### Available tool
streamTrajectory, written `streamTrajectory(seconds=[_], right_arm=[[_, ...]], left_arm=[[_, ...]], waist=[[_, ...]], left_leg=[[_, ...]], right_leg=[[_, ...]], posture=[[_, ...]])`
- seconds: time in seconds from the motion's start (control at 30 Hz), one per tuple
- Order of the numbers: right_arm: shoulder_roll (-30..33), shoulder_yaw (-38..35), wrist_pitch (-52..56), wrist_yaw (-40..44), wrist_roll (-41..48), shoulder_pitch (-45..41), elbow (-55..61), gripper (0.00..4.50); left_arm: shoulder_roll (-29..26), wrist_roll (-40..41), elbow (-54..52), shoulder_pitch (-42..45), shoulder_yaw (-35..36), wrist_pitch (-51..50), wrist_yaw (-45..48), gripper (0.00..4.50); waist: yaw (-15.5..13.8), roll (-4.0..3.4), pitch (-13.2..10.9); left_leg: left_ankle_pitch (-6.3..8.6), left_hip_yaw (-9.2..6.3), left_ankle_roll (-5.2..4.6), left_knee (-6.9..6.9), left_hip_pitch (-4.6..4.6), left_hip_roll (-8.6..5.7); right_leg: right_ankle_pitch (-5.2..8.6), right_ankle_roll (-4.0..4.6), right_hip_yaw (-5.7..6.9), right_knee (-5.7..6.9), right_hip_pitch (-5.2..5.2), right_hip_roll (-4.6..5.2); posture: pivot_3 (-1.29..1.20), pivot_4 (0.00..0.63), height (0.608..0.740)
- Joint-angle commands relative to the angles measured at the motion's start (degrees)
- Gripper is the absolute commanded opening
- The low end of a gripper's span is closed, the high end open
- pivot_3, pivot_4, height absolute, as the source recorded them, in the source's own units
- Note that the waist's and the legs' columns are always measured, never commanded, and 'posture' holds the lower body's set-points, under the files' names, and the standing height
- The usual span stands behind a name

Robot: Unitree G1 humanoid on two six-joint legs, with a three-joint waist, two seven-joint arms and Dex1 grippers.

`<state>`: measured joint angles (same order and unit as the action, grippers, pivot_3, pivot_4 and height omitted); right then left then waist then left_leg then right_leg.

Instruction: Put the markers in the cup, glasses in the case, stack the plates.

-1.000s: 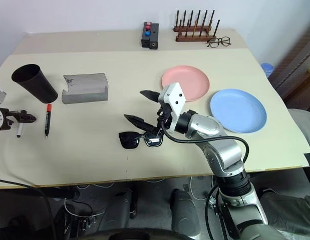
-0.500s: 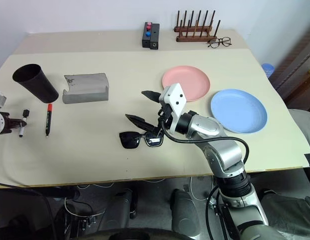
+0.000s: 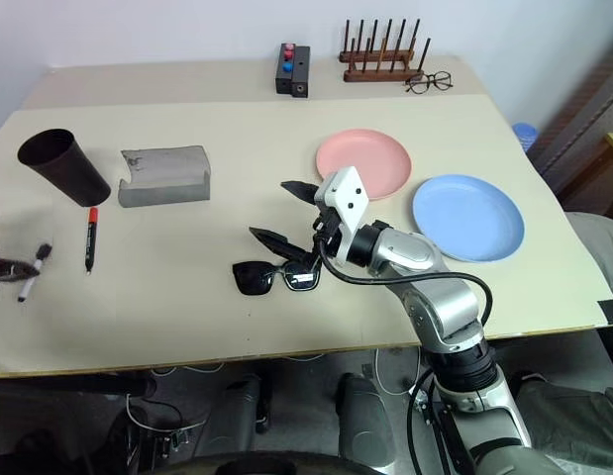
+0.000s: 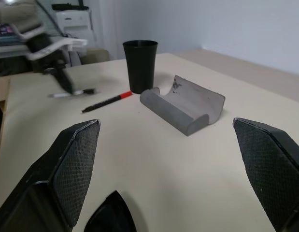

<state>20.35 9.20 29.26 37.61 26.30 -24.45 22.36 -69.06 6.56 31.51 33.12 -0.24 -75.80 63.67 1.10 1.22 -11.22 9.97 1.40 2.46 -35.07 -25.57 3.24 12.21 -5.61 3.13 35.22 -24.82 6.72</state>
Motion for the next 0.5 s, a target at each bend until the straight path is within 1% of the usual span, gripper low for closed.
streamTrajectory(seconds=[0.03,0.13,0.23,0.33,0.4,0.5], right_arm=[[-0.5,-0.1,-1.5,0.6,0.3,-0.5,1.7,4.5],[-0.8,0.2,-1.5,1.0,0.4,-0.8,1.3,4.5],[-1.0,0.2,-1.5,1.2,0.3,-1.0,1.2,4.5],[-1.2,0.2,-1.3,1.2,0.3,-1.2,1.1,4.5],[-1.0,0.1,-1.2,1.2,0.3,-1.1,1.2,4.5],[-1.0,0.0,-1.1,1.1,0.3,-0.9,1.4,4.5]], left_arm=[[-2.4,3.7,-13.7,-10.6,6.7,-3.9,-1.8,0.04],[-1.3,4.8,-18.8,-17.8,11.0,-2.9,-4.9,0.04],[-0.7,5.8,-20.9,-20.4,13.4,-1.8,-7.3,0.04],[0.4,6.8,-20.6,-19.6,14.9,-2.5,-10.1,1.21],[0.3,7.9,-20.6,-18.9,14.7,-3.8,-10.7,2.14],[-0.7,9.5,-20.6,-17.9,14.3,-5.0,-11.0,3.67]], waist=[[-0.1,-0.01,0.0],[-0.3,-0.04,0.0],[-0.3,-0.04,0.0],[-0.4,-0.05,0.0],[-0.4,-0.06,0.0],[-0.4,-0.07,0.0]], left_leg=[[0.0,0.0,0.0,-0.02,-0.01,0.03],[0.03,0.01,0.05,-0.02,0.04,0.06],[0.1,0.03,0.15,-0.03,0.05,0.06],[0.1,0.04,0.16,-0.02,0.05,0.06],[0.1,0.05,0.16,-0.02,0.05,0.05],[0.09,0.06,0.15,-0.02,0.05,0.05]], right_leg=[[0.0,0.01,0.01,0.01,-0.02,-0.02],[0.0,0.03,0.02,0.0,-0.11,-0.02],[0.0,0.04,0.02,-0.01,-0.18,-0.01],[-0.01,0.04,0.02,-0.01,-0.17,-0.02],[-0.01,0.04,0.02,0.0,-0.14,-0.02],[-0.01,0.03,0.02,0.02,-0.05,-0.03]], posture=[[0.0,0.15,0.74],[0.0,0.15,0.74],[0.0,0.15,0.74],[0.0,0.15,0.74],[0.0,0.15,0.74],[0.0,0.15,0.74]])
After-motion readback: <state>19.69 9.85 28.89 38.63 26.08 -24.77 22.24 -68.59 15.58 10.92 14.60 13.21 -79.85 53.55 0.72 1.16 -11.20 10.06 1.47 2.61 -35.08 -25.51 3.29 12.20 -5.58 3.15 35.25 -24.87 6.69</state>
